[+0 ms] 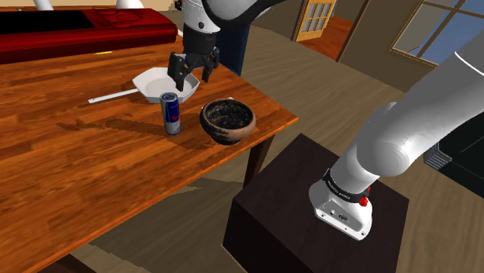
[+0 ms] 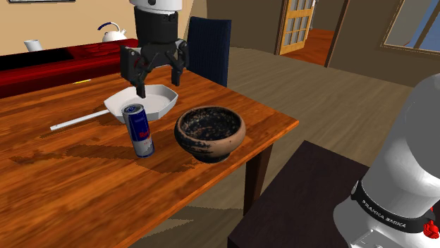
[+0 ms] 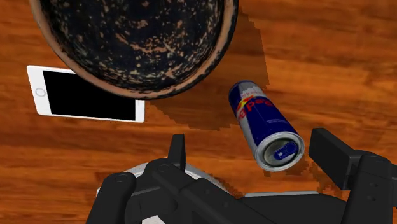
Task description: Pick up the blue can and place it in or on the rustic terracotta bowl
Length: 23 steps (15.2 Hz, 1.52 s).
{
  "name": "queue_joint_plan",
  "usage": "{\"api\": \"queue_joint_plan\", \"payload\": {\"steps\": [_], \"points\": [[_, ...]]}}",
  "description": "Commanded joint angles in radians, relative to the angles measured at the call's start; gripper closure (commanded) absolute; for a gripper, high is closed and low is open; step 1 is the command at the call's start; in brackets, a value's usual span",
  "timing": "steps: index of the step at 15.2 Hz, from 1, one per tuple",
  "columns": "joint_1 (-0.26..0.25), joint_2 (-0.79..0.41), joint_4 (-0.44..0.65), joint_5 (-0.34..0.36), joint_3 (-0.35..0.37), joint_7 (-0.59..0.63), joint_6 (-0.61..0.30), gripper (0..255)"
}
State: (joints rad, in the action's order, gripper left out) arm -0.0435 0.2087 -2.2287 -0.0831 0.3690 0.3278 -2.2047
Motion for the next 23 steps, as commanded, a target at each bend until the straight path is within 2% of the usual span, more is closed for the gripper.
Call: {"api": "queue_joint_plan", "payload": {"steps": [1,4,12,20,21,23], "points": [[-0.003,-0.075,0.038,0.042,0.034,0.057,-0.034,0],[-0.012,-0.193,0.107,0.122,0.068,0.139,-0.07,0],[-0.017,-0.269,0.082,0.172,0.067,0.174,-0.162,0],[-0.017,-0.269,0.082,0.172,0.066,0.174,-0.162,0],[-0.017,-0.269,0.082,0.172,0.066,0.174,-0.162,255],[-0.017,-0.269,0.082,0.172,0.066,0.174,-0.162,255]]}}
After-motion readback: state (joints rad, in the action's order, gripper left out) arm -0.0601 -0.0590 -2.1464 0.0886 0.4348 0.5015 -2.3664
